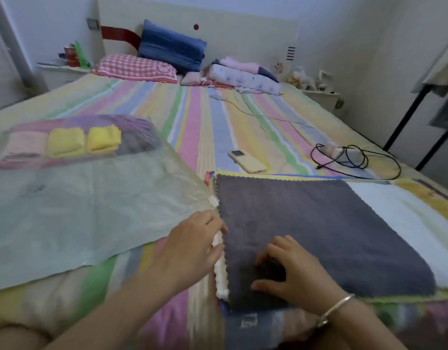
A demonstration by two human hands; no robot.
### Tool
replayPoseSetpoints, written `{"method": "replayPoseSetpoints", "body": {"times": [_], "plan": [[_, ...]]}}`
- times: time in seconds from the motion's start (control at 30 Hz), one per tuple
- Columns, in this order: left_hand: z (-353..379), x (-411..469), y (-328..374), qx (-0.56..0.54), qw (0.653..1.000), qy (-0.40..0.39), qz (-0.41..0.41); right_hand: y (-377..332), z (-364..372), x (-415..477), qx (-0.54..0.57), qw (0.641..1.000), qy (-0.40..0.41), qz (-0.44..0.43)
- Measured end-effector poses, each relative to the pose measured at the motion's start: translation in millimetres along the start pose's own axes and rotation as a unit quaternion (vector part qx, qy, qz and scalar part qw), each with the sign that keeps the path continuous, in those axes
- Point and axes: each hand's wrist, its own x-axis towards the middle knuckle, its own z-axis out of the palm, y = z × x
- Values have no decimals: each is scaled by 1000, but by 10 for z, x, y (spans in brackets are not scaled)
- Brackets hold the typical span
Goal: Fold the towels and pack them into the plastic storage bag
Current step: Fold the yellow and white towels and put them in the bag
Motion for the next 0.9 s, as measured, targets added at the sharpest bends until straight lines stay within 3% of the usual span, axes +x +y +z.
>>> {"method": "replayPoseSetpoints", "body": {"times": [0.1,0.2,0.33,0.4,0.47,0.57,0.63,0.7,0.77,0.83,0.9], "plan": [[165,-182,272,-50,993,-55,91,36,67,-174,-48,996,-33,-61],[372,-293,285,-54,992,-73,89,66,144,-263,-62,995,-6,-77],[427,-284,241,-59,992,-76,78,145,184,-265,61,997,29,-34],[395,-246,241,-79,993,-81,45,167,143,-246,115,992,51,17],[354,-202,246,-166,983,-73,-21,156,90,-211,154,983,70,71],[335,-125,225,-256,962,-25,-89,106,48,-161,152,980,77,99],[327,-98,233,-258,961,-4,-102,48,72,-201,116,980,138,83],[326,-98,243,-266,958,1,-105,-47,68,-307,29,964,253,74],[334,-115,246,-266,958,7,-105,-120,61,-447,10,945,305,116],[340,-137,243,-266,958,13,-104,-151,58,-557,105,953,227,170],[338,-159,251,-266,958,21,-107,-75,88,-634,239,933,120,242]]}}
